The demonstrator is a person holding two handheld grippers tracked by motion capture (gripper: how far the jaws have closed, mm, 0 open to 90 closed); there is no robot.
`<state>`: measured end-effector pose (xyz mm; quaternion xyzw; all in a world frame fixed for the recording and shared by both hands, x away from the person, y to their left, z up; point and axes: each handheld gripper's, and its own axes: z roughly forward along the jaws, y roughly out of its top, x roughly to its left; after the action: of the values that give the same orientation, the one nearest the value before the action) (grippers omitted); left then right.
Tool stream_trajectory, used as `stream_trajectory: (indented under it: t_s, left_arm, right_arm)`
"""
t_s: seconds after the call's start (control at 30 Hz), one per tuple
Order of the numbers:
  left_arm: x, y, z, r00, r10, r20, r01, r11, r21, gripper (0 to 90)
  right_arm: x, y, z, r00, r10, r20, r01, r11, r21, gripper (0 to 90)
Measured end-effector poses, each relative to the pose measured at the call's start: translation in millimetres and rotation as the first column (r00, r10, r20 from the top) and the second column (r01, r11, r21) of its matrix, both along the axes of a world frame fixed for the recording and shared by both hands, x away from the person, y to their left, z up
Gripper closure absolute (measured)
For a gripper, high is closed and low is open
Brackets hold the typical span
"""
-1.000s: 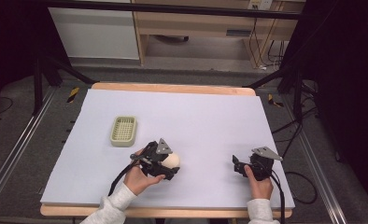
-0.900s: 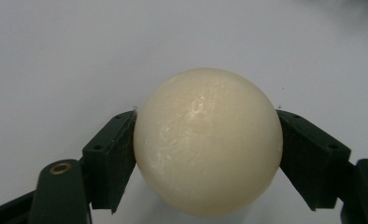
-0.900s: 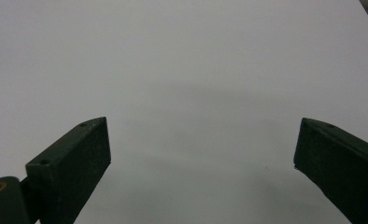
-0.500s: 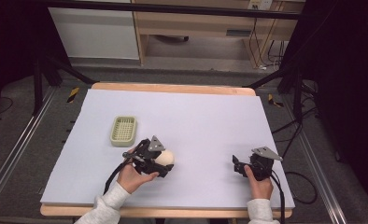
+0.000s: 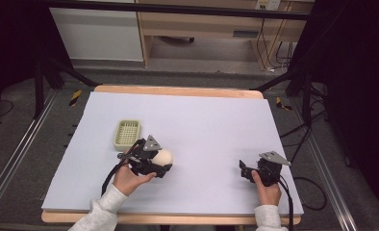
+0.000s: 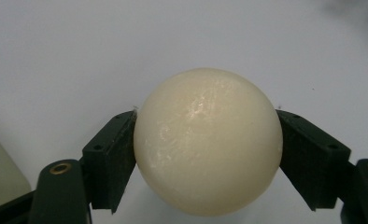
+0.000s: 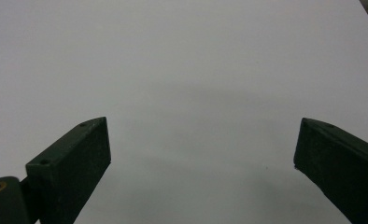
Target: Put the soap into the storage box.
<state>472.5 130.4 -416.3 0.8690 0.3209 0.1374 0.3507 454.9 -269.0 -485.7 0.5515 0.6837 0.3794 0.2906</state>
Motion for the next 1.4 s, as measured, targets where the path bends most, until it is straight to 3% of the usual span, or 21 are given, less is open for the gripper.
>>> stream_trajectory:
  t_s: [0.47,0.97,1.4]
  left_arm:
    - [9.7,26.8,7.6,0.9978,0.065,0.008,-0.065,0.9978,-0.014,24.2]
    - [17.1,47.0,12.1,0.9944,0.103,0.021,-0.103,0.9946,-0.013,24.2]
    - [27.7,64.4,17.2,0.9871,0.158,0.027,-0.157,0.9873,-0.027,24.2]
  right_arm:
    - [0.0,0.1,0.0,1.0,0.0,0.001,0.0,1.0,-0.001,4.2]
    - [-0.1,-0.2,0.0,1.0,0.001,0.001,-0.001,1.0,0.001,4.2]
    - [0.0,-0.2,-0.1,1.0,0.003,0.0,-0.003,1.0,0.002,4.2]
